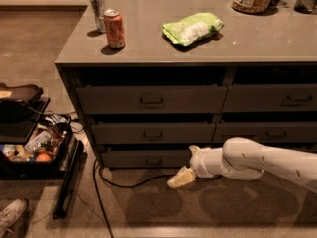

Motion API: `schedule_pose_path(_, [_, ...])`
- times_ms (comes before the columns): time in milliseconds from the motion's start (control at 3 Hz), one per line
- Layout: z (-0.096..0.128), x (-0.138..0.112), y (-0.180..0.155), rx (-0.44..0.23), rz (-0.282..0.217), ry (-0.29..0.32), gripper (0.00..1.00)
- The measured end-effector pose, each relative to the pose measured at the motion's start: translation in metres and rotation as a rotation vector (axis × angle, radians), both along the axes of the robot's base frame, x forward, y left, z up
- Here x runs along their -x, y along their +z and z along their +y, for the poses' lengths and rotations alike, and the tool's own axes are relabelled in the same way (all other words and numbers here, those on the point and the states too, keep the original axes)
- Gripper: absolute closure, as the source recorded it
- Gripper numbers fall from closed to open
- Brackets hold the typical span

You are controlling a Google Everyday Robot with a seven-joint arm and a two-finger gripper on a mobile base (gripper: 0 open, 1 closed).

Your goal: Open bottom drawer

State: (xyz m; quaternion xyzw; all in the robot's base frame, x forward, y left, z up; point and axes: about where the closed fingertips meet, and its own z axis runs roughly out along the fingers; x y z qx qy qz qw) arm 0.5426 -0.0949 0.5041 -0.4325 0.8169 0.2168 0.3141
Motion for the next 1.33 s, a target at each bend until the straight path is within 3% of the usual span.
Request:
schedule_pose_path(333, [0.020, -0.017, 0.013, -0.013, -0.070, -0.022, 0.00])
schedule_pose_path(667, [0.021, -0.017, 0.013, -0.011, -0.070, -0.021, 0.00])
schedule_pose_path(1000, [0.018, -0.029, -0.008, 0.012, -0.093, -0.072, 0.00])
schedule_pose_path(1333, [0.027, -0.047, -0.052, 0.045, -0.117, -0.151, 0.00])
